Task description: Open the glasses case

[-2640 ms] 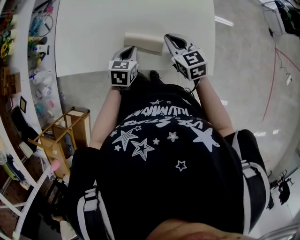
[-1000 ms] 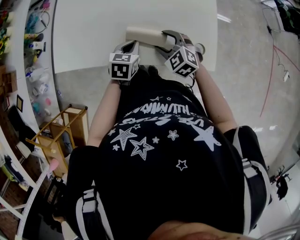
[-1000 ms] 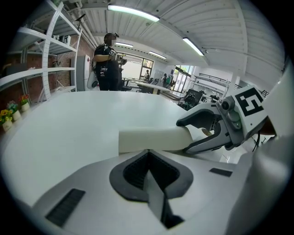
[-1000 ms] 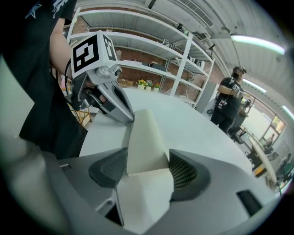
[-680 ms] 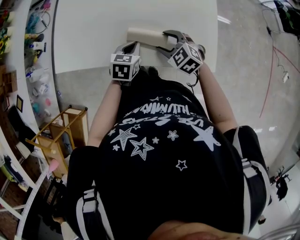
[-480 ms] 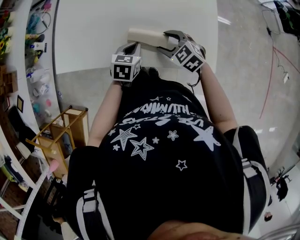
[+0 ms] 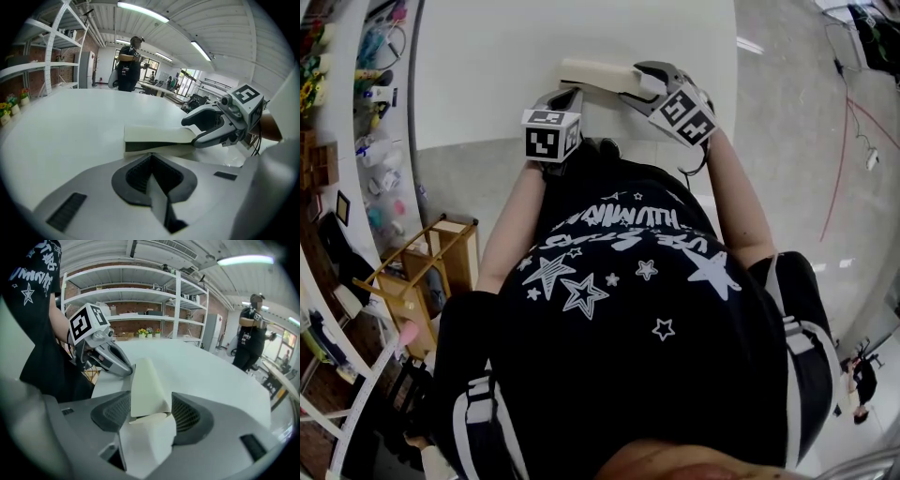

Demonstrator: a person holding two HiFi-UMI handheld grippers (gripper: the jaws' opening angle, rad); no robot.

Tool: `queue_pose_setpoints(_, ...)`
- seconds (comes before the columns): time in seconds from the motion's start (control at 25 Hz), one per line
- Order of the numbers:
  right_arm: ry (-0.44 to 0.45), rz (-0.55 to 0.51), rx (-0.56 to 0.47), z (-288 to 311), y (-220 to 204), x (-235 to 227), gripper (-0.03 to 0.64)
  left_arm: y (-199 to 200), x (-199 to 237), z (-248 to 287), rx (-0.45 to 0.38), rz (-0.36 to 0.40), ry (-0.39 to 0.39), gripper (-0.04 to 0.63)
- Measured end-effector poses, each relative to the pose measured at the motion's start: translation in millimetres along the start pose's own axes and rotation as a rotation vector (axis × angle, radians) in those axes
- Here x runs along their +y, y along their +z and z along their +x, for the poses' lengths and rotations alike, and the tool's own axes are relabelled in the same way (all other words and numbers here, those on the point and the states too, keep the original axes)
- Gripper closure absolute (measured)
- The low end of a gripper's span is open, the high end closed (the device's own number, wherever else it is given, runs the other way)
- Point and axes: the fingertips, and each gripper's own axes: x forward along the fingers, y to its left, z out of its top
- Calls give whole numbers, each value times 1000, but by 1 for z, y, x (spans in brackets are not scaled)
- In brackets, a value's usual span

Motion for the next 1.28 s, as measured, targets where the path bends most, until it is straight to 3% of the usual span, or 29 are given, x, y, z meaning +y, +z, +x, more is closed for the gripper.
queue_pose_setpoints(0.52, -84, 131, -113, -20, 15, -36, 336, 9, 3, 1, -24, 18, 15, 584)
queue_pose_setpoints(0.88, -109, 188, -112, -15, 7, -64, 336, 11, 0, 2, -5, 7, 17, 584)
queue_pose_setpoints(1.28, -57, 415, -179, -11, -4, -78, 336, 13, -2, 2, 0, 2, 50, 584)
